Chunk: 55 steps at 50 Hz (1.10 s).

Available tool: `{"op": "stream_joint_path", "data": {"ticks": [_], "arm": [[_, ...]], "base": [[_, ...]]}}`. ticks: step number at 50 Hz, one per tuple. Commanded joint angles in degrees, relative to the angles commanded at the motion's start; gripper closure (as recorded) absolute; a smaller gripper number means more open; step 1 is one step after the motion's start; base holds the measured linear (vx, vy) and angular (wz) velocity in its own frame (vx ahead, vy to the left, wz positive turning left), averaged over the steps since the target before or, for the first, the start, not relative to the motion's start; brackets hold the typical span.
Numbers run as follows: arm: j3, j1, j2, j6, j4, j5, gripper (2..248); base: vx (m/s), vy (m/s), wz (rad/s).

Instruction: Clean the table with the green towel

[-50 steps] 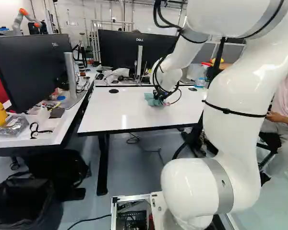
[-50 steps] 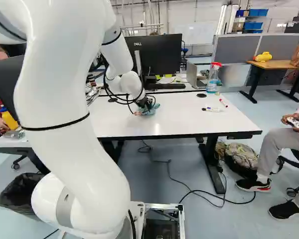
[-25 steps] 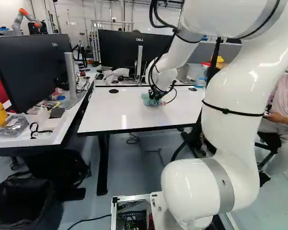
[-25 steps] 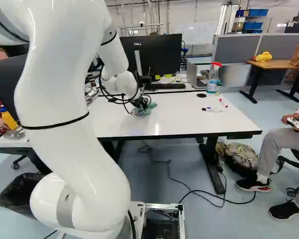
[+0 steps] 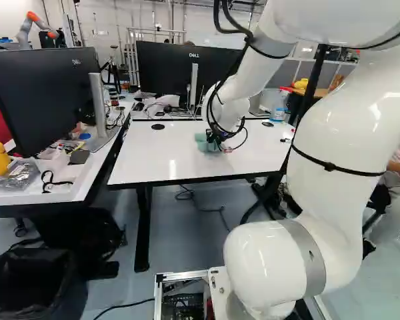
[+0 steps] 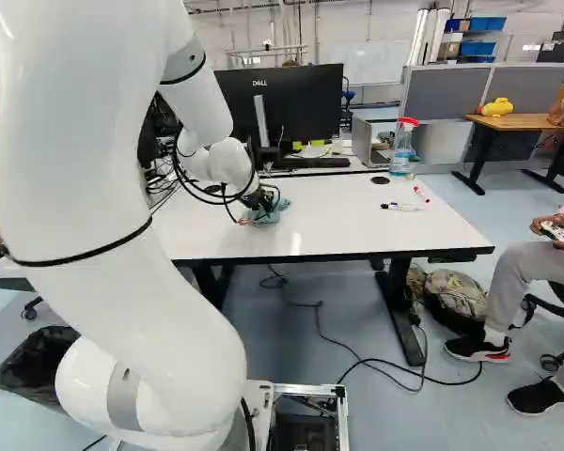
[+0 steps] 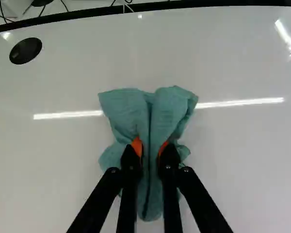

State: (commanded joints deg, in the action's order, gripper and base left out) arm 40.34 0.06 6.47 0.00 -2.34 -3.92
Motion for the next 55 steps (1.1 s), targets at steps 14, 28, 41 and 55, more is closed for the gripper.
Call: {"op": "stream_joint_path", "data": {"ticks": [14,28,41,55], "arm": [[-4.21,-0.42,-3.9,0.0,0.0,0.0,196],[-8.42,-1.29,-7.98,0.0,0.0,0.0,196],[-10.77,-2.31,-10.34,0.0,0.0,0.0,196],[-11.29,-2.03,-11.97,0.0,0.0,0.0,196]], "base": [[0.0,0.0,0.0],[0.0,0.0,0.0],[0.0,0.0,0.0],[0.0,0.0,0.0]]}}
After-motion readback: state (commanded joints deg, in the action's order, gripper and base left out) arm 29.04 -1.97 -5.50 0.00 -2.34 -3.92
